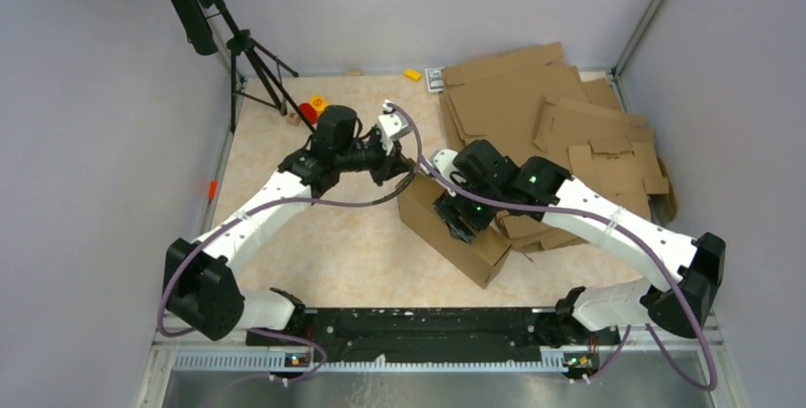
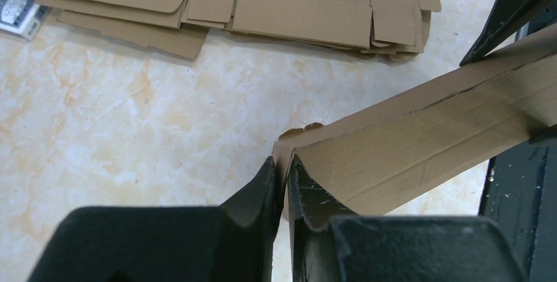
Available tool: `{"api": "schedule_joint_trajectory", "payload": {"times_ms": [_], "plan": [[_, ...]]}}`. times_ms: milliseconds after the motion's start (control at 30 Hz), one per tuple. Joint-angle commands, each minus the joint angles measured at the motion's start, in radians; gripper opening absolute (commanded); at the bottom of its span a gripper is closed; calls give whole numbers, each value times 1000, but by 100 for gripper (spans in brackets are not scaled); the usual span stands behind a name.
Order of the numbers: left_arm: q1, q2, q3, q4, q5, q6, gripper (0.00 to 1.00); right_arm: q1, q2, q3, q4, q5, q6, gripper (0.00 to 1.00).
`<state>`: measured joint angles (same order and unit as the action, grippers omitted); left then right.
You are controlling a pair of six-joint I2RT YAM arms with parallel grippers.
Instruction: Fold the paper box
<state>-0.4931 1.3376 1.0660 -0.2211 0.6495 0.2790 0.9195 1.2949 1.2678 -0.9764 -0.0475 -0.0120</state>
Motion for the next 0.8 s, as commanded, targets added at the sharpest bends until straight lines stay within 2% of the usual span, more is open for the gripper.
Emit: {"api": "schedule_joint_trajectory", "payload": {"times_ms": [0, 100, 233, 500, 767], "plan": [[-31, -16, 60, -24, -70, -97, 12, -3, -21, 14, 9, 14, 4, 62], [-40, -9, 71, -44, -99, -139, 9, -2, -23, 3, 19, 8, 4, 62], [-51, 17, 98, -71, -128, -197, 0, -3, -22, -2, 27, 6, 34, 62], [-56, 17, 121, -67, -189, -338, 0, -3, -19, -4, 35, 0, 37, 61], [-56, 33, 117, -56, -178, -380, 0, -3, -23, -4, 32, 2, 38, 61]]}}
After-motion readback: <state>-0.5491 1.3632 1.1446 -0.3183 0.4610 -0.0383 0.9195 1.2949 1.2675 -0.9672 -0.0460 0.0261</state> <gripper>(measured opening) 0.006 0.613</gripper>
